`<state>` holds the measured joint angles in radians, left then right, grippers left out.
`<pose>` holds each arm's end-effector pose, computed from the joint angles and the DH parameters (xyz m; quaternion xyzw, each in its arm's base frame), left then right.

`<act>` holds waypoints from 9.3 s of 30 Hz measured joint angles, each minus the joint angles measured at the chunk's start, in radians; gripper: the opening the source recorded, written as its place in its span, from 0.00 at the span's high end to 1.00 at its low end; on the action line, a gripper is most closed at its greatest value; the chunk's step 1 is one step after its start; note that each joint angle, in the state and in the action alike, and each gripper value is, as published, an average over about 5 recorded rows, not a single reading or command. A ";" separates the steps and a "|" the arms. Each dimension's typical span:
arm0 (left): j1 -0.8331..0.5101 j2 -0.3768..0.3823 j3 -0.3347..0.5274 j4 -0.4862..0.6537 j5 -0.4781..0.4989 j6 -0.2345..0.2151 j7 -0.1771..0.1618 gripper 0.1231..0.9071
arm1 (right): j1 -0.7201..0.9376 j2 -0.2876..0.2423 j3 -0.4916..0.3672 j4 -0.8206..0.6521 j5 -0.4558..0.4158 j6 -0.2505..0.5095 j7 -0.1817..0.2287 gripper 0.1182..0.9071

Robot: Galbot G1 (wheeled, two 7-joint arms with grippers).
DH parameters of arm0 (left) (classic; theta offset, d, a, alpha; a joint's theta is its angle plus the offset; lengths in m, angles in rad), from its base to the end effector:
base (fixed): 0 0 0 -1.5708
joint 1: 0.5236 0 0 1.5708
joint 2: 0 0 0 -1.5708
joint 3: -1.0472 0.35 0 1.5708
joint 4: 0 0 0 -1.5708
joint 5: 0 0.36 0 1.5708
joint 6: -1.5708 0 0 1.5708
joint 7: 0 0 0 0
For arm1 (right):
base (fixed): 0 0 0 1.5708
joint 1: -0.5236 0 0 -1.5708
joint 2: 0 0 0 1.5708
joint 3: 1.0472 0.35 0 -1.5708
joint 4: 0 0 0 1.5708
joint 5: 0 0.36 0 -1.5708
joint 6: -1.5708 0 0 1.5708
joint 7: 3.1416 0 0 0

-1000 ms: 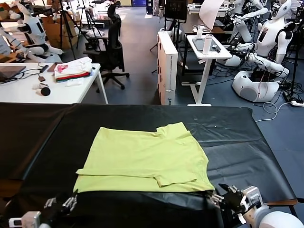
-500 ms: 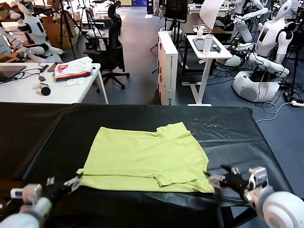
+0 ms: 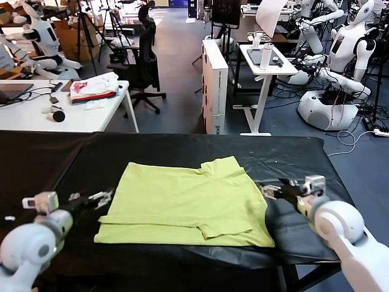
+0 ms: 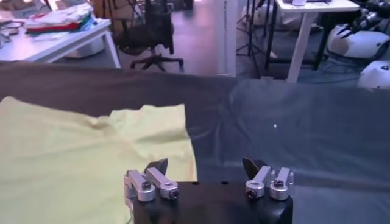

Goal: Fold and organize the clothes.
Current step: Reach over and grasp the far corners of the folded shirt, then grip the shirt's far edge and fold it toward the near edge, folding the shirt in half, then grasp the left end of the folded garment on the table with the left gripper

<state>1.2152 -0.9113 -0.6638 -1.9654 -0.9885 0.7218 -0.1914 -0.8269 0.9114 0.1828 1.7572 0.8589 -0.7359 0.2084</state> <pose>0.3012 0.1664 -0.1918 -0.0417 -0.9603 0.0901 0.2607 0.3901 -0.0801 -0.2163 0.1191 -0.9474 0.0156 0.2966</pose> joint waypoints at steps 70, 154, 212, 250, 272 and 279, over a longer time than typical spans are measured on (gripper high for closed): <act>-0.514 -0.124 0.349 0.605 0.207 -0.025 0.166 0.72 | 0.135 0.153 -0.120 -0.199 -0.087 -0.001 -0.009 0.94; 0.364 -0.133 -0.163 -0.185 0.176 -0.039 0.061 0.01 | -0.527 0.056 0.309 0.299 -0.229 0.227 -0.094 0.00; 0.050 -0.172 0.023 0.084 0.229 -0.097 0.098 0.97 | -0.403 0.260 0.262 0.069 -0.333 0.314 -0.080 0.97; 0.126 -0.026 -0.084 0.127 -0.037 0.003 0.198 0.00 | -0.734 0.070 0.456 0.248 -0.236 0.843 -0.418 0.00; 0.108 -0.049 -0.069 0.158 -0.048 0.012 0.251 0.00 | -0.806 0.075 0.474 0.262 -0.247 0.827 -0.419 0.00; 0.135 -0.066 -0.067 0.132 -0.058 0.011 0.254 0.00 | -0.801 0.081 0.466 0.260 -0.252 0.827 -0.418 0.00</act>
<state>1.3497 -0.9778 -0.7305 -1.8334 -1.0469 0.7330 0.0629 -1.6274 0.9926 0.6487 2.0168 0.6072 0.0912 -0.2097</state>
